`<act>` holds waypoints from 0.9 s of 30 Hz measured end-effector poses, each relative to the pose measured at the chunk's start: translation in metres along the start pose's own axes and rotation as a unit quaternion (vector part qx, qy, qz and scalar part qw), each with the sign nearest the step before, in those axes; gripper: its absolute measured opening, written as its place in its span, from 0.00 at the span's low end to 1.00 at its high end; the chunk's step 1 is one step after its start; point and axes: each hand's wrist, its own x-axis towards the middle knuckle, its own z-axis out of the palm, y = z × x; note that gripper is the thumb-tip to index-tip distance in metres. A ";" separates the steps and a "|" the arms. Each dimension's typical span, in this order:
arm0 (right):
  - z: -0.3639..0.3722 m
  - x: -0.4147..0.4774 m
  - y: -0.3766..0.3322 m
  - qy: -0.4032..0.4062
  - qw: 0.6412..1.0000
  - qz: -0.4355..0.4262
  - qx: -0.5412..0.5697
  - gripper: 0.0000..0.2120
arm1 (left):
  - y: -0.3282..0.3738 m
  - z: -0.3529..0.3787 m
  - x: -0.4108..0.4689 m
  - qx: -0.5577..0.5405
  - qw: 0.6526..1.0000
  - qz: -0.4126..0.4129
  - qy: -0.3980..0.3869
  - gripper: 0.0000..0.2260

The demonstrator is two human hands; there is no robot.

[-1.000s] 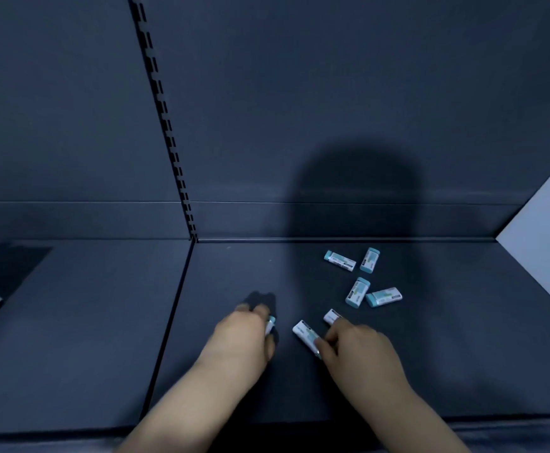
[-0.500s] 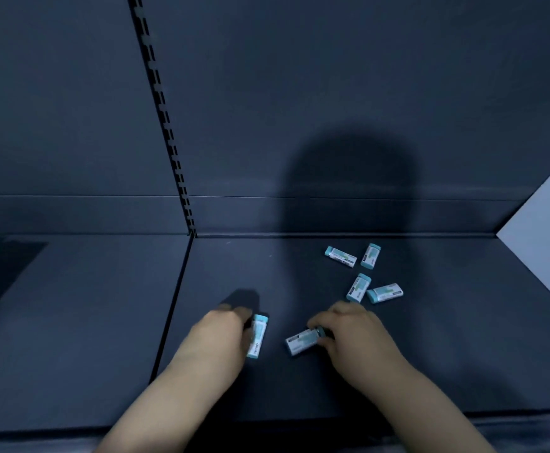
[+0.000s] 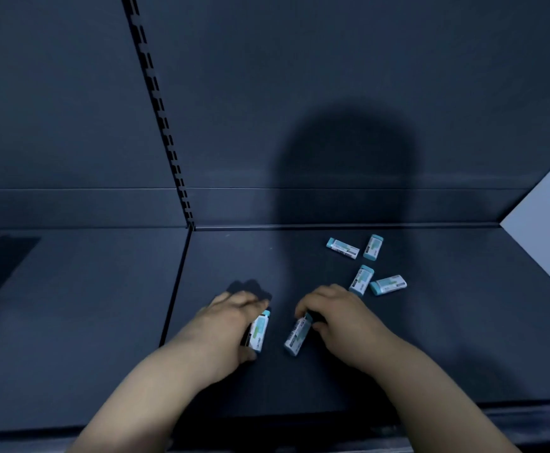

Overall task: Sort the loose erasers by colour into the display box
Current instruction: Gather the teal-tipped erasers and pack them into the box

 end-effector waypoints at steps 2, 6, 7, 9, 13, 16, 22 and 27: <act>-0.001 0.003 0.000 0.002 1.000 -0.010 0.004 0.14 | 0.002 0.001 0.003 -0.007 1.000 0.005 -0.001 0.34; -0.002 0.003 0.000 0.005 1.000 -0.016 -0.003 0.12 | 0.004 0.004 0.006 -0.012 1.000 0.011 0.008 0.34; -0.002 0.003 0.001 0.005 1.000 -0.017 -0.005 0.12 | 0.005 0.005 0.007 -0.015 1.000 0.012 0.010 0.34; -0.002 0.001 0.002 0.001 1.000 -0.017 -0.011 0.12 | 0.007 0.008 0.007 -0.022 0.999 0.017 0.017 0.34; -0.004 -0.008 0.001 0.018 1.000 0.017 -0.013 0.12 | 0.008 0.011 0.008 -0.031 0.999 0.025 0.024 0.36; -0.007 -0.018 -0.007 -0.042 0.997 0.046 -0.054 0.26 | 0.002 0.011 0.007 -0.033 0.999 0.031 0.027 0.36; 0.001 -0.020 -0.018 -0.055 0.992 0.069 -0.086 0.34 | -0.007 0.013 0.002 -0.110 0.990 0.065 0.062 0.31; 0.011 -0.021 -0.023 -0.034 0.997 0.060 -0.037 0.30 | -0.005 0.021 -0.004 -0.102 0.986 0.088 0.100 0.28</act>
